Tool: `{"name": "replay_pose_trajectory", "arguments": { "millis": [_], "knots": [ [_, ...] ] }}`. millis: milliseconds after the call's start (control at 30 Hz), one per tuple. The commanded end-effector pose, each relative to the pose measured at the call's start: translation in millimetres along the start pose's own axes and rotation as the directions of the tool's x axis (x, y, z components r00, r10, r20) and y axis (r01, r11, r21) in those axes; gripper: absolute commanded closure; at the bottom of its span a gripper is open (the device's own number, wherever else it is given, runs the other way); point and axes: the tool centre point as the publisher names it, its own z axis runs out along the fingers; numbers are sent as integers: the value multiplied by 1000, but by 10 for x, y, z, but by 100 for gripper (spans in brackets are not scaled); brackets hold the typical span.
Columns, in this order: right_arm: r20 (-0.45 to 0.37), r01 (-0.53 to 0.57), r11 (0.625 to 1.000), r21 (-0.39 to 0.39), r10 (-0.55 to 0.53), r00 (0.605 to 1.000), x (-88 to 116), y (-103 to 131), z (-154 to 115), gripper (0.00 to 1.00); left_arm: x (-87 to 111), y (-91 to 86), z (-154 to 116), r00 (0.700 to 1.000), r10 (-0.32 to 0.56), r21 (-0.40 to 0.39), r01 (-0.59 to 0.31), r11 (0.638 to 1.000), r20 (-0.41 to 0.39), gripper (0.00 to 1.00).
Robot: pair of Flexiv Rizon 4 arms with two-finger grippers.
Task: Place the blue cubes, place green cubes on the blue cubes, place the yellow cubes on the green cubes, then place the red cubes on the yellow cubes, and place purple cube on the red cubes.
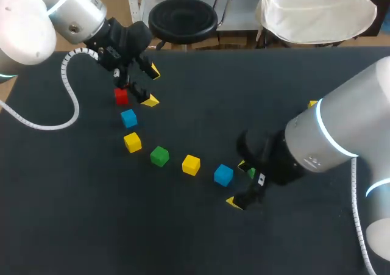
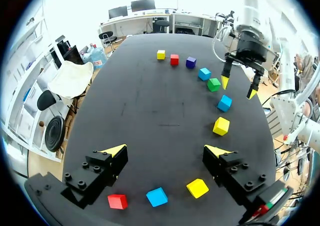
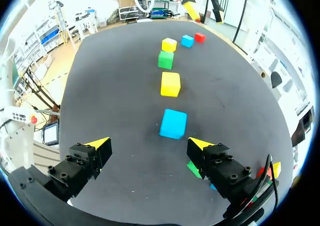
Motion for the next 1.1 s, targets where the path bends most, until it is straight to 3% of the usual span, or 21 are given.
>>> {"name": "replay_pose_trajectory", "arguments": {
  "millis": [33,200,900,967,1033,1100],
  "knots": [
    [-2,2,998,-62,-2,1000,-51,-89,18,0,4,-5,-3,1000,1,-1,-1,1000,0,0],
    [-6,-2,999,-41,2,1000,-119,-102,47,0,4,-5,-3,1000,1,-1,-1,1000,0,0],
    [-12,38,996,-82,-39,999,-215,-301,276,0,4,-5,-3,1000,1,-1,-1,1000,0,0],
    [-10,32,995,-90,-33,999,-195,-290,298,7,4,-5,-3,1000,1,-1,-1,1000,0,0],
    [-7,26,995,-98,-27,1000,-164,-284,318,0,4,-5,-3,1000,1,-1,-1,1000,0,0],
    [-2,22,994,-103,-22,1000,-139,-273,331,0,4,-5,-3,1000,1,-1,-1,1000,0,0]
  ]
}}
